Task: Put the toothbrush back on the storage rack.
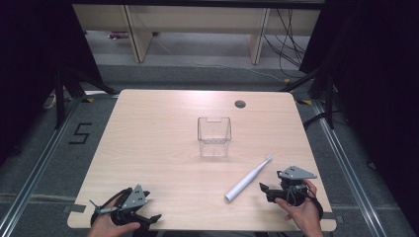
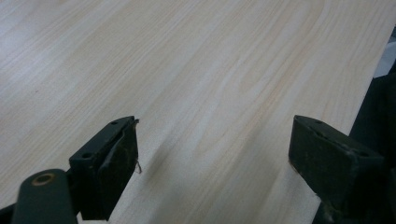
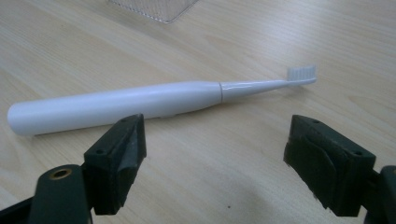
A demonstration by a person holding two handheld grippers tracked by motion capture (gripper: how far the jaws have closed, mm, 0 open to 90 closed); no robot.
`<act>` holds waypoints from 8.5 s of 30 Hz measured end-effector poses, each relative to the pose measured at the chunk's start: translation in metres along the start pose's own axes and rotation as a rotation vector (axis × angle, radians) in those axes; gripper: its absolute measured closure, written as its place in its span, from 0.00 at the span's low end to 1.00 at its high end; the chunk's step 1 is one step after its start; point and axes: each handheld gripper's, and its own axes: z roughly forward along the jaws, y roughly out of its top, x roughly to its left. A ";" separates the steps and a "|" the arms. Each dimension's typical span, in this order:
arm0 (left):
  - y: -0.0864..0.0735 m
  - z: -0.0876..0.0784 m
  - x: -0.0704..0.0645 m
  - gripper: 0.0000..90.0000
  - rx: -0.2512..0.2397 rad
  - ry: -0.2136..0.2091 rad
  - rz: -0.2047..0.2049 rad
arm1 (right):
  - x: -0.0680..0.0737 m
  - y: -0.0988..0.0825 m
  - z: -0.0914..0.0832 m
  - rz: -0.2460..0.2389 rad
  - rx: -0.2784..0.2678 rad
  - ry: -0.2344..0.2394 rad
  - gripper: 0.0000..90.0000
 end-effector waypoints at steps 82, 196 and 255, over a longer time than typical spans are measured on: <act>0.000 0.001 -0.001 0.17 -0.011 -0.004 -0.005 | 0.085 0.040 0.061 -0.304 0.097 0.239 1.00; 0.000 0.003 -0.001 0.17 -0.001 -0.016 -0.010 | -0.021 -0.011 -0.015 -0.113 0.163 0.061 0.97; -0.001 0.001 0.002 0.17 0.012 -0.007 0.004 | -0.007 0.086 0.072 -0.426 0.671 0.107 0.62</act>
